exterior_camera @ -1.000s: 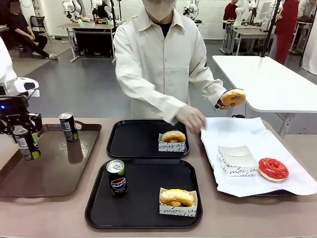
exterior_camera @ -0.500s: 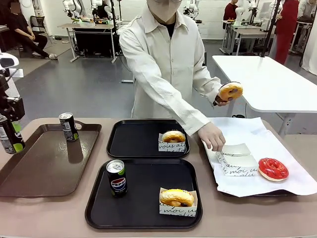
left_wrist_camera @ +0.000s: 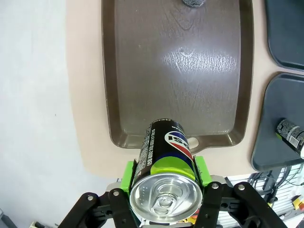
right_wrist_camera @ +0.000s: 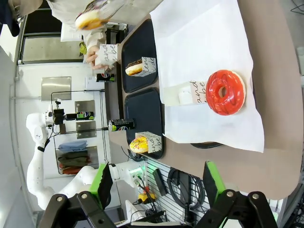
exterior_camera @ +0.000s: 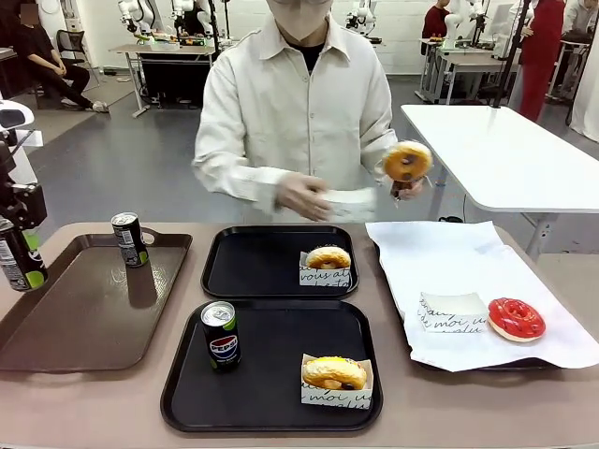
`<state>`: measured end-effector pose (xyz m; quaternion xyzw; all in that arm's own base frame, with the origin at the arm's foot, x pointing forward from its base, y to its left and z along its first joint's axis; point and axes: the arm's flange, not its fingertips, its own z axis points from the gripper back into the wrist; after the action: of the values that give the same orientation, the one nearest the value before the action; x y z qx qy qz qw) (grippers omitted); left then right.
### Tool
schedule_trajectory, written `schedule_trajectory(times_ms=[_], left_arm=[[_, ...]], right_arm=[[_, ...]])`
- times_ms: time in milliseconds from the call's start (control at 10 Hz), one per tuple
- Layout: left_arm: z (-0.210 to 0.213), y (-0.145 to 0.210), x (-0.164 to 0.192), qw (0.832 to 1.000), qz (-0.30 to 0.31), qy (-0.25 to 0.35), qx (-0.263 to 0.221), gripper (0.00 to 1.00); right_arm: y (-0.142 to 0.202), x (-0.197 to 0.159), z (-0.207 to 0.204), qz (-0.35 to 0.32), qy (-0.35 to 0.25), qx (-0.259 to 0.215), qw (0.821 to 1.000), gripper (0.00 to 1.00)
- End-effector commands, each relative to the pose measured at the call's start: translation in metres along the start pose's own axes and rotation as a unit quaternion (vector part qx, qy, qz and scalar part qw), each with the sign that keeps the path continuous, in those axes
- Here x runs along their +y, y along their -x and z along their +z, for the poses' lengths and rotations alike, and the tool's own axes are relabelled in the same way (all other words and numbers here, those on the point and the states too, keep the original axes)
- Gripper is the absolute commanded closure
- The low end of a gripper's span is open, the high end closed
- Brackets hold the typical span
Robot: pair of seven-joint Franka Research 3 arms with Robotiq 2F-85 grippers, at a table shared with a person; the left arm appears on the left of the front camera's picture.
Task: Set up donuts and drinks on trays.
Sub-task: Pick up one Pepsi coke from the Handle tray and place it on the Flat Tray without a Pepsi coke.
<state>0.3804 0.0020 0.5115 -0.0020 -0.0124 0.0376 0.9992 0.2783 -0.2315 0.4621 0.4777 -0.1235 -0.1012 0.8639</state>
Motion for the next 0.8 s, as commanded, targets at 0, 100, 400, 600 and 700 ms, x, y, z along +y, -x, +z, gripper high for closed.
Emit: schedule_trajectory(times_ms=[0, 100, 400, 600, 700], left_arm=[[0.0, 0.0, 0.001, 1.0, 0.001, 0.001, 0.0, 0.42], [0.002, 0.0, -0.017, 1.0, -0.016, 0.006, -0.009, 0.42], [0.002, -0.011, -0.076, 0.999, -0.049, 0.011, -0.014, 0.42], [-0.004, -0.021, -0.116, 0.997, -0.071, 0.014, -0.014, 0.42], [-0.01, -0.023, -0.138, 0.996, -0.087, 0.019, -0.013, 0.42]], right_arm=[[-0.001, 0.0, 0.001, 0.005, -0.009, -0.002, 1.0, 0.0], [-0.001, 0.0, 0.001, 0.005, -0.009, -0.002, 1.0, 0.0], [-0.001, 0.0, 0.001, 0.005, -0.009, -0.002, 1.0, 0.0], [-0.001, 0.0, 0.001, 0.005, -0.009, -0.002, 1.0, 0.0], [-0.001, 0.0, 0.001, 0.005, -0.009, -0.002, 1.0, 0.0]])
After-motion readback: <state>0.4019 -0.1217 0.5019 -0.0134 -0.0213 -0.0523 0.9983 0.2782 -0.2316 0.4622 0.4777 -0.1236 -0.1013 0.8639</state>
